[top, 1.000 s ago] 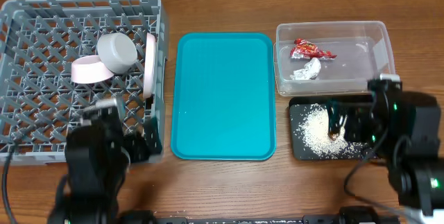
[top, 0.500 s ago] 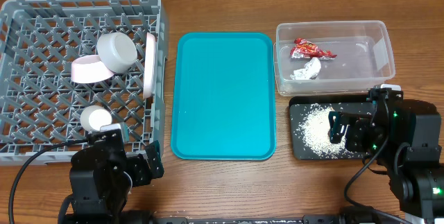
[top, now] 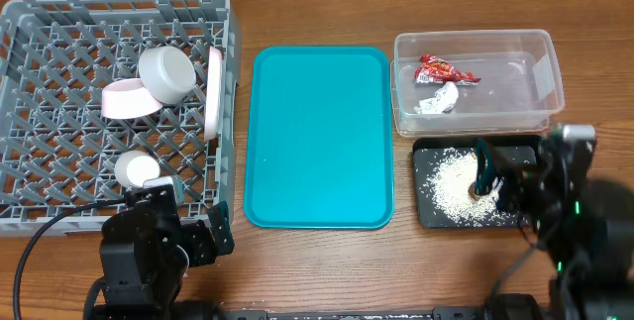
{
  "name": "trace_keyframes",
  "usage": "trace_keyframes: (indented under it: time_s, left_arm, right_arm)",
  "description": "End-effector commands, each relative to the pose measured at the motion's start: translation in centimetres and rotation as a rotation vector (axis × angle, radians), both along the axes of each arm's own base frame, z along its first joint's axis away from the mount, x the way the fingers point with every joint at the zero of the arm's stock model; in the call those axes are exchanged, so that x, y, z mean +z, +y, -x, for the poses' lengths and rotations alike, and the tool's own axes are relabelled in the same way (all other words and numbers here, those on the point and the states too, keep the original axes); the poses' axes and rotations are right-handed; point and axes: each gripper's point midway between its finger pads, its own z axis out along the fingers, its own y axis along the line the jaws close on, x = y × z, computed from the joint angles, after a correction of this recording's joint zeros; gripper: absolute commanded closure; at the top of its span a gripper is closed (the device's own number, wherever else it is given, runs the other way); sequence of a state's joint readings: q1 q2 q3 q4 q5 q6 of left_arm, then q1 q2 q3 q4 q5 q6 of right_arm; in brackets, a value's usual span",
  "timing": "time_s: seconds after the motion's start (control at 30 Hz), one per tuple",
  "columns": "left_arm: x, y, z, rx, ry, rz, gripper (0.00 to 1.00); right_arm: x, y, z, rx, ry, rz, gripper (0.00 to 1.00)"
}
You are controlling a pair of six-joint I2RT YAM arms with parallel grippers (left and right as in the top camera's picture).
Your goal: Sort waste into correct bins and load items into the dishwasher
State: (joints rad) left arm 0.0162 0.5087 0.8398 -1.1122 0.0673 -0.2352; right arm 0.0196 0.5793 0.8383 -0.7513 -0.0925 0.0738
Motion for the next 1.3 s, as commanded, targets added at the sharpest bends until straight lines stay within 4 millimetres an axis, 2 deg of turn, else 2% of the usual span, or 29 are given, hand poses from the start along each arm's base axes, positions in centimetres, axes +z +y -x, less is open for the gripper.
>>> trace_keyframes:
  time_s: [0.0,0.27,0.37,0.53,0.67,1.27]
  left_arm:
    - [-0.1,-0.2,0.1,-0.005,0.003,0.009,0.0]
    - [-0.2,-0.2,0.1,-0.005,0.004,0.009,0.0]
    - [-0.2,-0.2,0.1,-0.005,0.004,0.009,0.0]
    - [-0.2,-0.2,0.1,-0.005,0.004,0.009,0.0]
    - [-0.2,-0.2,0.1,-0.005,0.004,0.009,0.0]
    - [-0.2,-0.2,0.1,-0.005,0.005,0.009,0.0]
  right_arm:
    - [-0.6,0.3,1.1,0.019,-0.19,-0.004,0.0]
    - [-2.6,0.3,1.2,0.019,-0.546,-0.008,0.0]
    - [-3.2,0.4,0.9,0.024,-0.602,-0.009,0.0]
    - [-6.1,0.5,0.1,0.027,-0.565,-0.01,0.0]
    - [-10.3,0.5,-0.3,0.024,-0.424,-0.007,0.0]
    - [-10.3,0.5,-0.3,0.023,-0.425,-0.007,0.0]
